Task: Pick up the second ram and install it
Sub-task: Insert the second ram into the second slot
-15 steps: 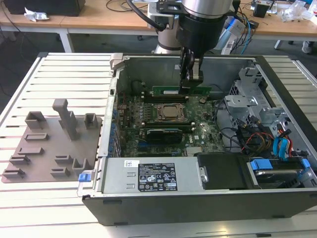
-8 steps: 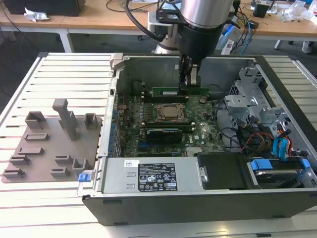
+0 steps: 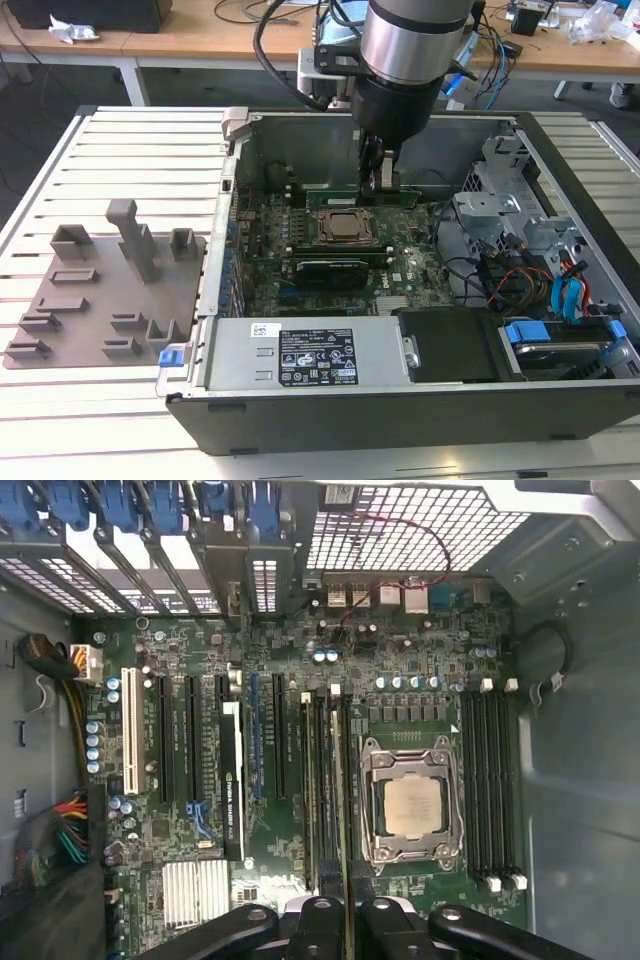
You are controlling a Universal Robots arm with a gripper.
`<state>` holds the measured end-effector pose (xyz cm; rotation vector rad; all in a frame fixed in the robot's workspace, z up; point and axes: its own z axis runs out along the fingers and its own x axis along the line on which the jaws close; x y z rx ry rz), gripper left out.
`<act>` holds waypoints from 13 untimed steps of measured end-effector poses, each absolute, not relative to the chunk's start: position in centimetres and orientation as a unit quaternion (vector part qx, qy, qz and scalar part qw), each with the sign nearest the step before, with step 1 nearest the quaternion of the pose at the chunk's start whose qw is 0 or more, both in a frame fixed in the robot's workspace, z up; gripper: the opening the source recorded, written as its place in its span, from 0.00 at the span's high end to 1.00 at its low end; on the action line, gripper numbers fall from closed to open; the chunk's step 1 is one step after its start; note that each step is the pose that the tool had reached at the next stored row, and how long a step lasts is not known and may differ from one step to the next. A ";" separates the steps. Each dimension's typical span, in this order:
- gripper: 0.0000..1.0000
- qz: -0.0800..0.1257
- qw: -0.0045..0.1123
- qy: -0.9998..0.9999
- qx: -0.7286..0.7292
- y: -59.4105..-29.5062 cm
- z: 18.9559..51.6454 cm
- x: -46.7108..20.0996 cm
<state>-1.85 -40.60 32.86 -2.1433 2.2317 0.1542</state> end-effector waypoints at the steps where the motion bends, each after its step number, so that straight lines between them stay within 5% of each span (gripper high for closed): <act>1: 0.86 0.050 0.022 0.720 -0.692 -40.6 32.6 -1.8; 13: 0.86 0.050 0.022 0.720 -0.692 -40.6 30.2 -1.8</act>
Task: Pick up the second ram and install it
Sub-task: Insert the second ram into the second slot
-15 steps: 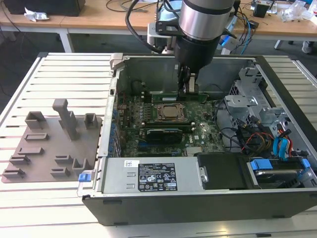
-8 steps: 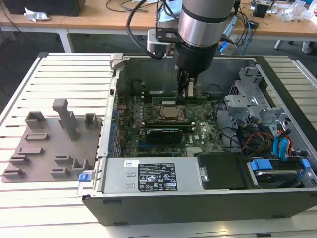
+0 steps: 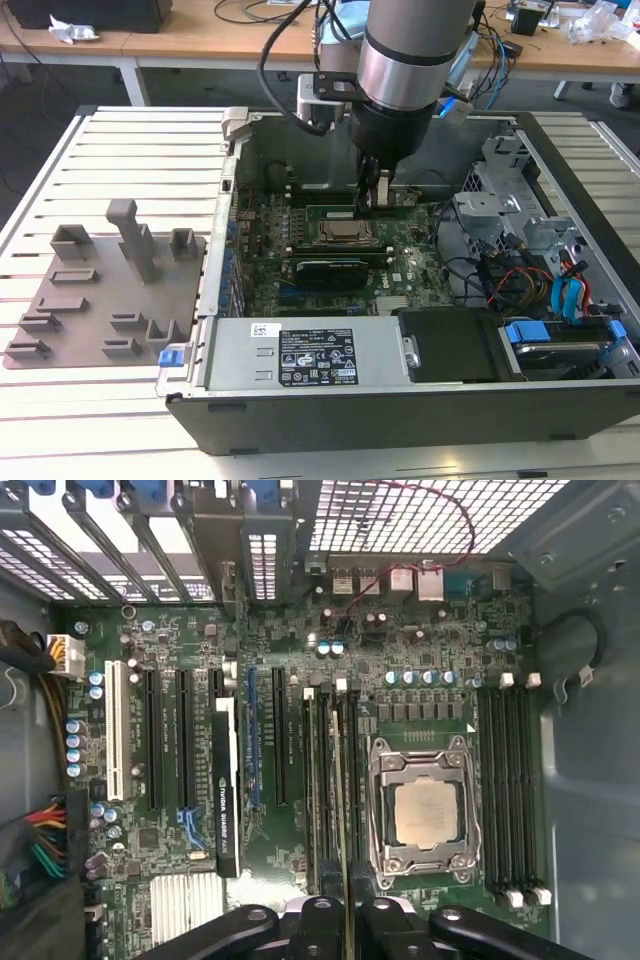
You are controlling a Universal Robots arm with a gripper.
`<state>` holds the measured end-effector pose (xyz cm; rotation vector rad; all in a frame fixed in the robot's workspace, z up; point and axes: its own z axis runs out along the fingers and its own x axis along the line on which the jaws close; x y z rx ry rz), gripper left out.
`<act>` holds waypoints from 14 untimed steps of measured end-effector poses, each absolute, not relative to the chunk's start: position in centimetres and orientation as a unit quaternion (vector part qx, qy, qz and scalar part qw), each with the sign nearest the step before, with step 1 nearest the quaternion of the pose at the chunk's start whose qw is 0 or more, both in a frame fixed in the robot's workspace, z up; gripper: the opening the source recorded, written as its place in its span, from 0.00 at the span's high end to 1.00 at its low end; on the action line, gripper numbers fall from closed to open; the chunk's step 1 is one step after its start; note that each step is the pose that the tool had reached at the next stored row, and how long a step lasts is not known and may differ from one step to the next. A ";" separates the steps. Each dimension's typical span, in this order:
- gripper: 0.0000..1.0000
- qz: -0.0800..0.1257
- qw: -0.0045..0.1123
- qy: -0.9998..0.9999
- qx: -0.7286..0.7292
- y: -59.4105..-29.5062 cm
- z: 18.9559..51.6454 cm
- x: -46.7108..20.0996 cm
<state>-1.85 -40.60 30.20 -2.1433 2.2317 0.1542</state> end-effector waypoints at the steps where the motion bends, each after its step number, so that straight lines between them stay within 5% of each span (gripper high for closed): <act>1: 0.86 0.050 0.022 0.720 -0.692 -40.6 29.9 -1.8; 14: 0.86 0.050 0.022 0.720 -0.692 -40.0 26.4 -2.5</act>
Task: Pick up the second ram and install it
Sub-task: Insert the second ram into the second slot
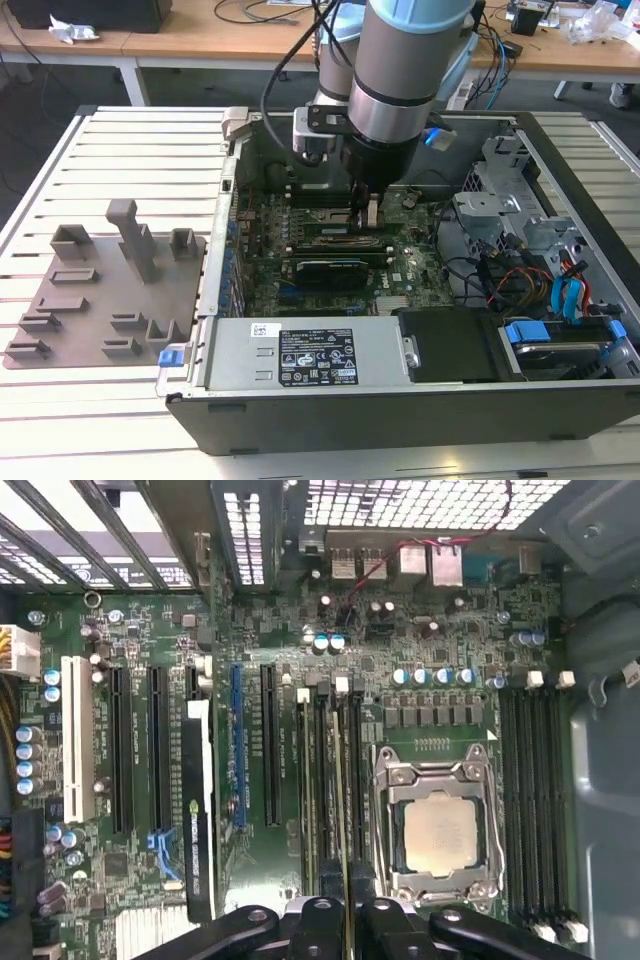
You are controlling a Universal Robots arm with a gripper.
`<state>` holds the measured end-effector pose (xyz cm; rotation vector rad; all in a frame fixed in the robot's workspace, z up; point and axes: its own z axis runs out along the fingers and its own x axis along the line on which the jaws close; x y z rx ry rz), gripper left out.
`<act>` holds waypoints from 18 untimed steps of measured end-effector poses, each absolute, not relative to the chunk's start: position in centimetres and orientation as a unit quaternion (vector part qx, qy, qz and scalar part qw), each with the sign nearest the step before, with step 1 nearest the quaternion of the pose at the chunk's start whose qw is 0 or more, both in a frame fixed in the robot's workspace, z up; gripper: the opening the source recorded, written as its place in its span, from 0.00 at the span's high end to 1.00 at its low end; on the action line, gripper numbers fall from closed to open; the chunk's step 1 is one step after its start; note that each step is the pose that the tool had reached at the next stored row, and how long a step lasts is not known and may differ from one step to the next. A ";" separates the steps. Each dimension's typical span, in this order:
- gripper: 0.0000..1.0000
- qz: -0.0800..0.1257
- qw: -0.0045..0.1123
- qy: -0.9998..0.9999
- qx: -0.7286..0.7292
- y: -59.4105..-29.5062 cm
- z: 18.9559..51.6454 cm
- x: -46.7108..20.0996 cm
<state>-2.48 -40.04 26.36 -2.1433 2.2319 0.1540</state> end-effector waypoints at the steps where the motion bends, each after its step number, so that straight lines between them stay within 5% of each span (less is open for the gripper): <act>1: 0.86 0.050 0.022 0.720 -0.692 -40.1 26.0 -2.6; 18: 0.86 0.049 0.023 0.735 -0.676 -39.2 23.2 -3.2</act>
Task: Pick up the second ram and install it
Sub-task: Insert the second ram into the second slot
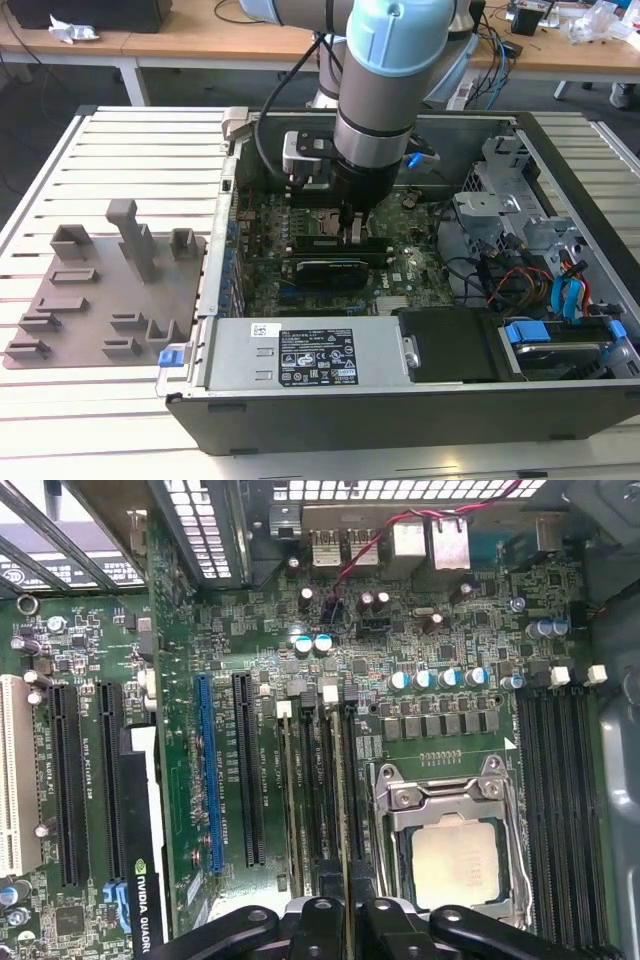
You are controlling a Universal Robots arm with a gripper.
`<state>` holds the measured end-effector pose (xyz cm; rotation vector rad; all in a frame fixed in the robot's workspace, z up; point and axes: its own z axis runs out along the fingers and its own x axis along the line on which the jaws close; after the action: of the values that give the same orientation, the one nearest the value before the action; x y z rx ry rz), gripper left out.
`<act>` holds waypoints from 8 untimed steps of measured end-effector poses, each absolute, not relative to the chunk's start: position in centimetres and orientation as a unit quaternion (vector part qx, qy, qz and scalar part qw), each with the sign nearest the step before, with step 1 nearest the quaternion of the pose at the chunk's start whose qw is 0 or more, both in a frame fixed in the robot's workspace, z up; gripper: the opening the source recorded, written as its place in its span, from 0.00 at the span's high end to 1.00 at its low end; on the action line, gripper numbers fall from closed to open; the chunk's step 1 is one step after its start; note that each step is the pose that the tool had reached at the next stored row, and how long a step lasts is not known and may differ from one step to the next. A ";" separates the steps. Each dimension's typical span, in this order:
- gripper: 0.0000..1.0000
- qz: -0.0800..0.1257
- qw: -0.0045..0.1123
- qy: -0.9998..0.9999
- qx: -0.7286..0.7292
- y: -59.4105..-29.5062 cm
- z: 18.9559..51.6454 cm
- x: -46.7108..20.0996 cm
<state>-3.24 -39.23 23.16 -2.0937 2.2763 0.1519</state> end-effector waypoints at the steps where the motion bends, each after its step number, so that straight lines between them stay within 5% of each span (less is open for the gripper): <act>1: 0.86 0.049 0.023 0.735 -0.676 -39.2 23.1 -3.2; 8: 0.86 0.049 0.023 0.735 -0.676 -39.2 22.7 -3.3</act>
<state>-3.29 -39.22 22.72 -2.0946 2.2755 0.1518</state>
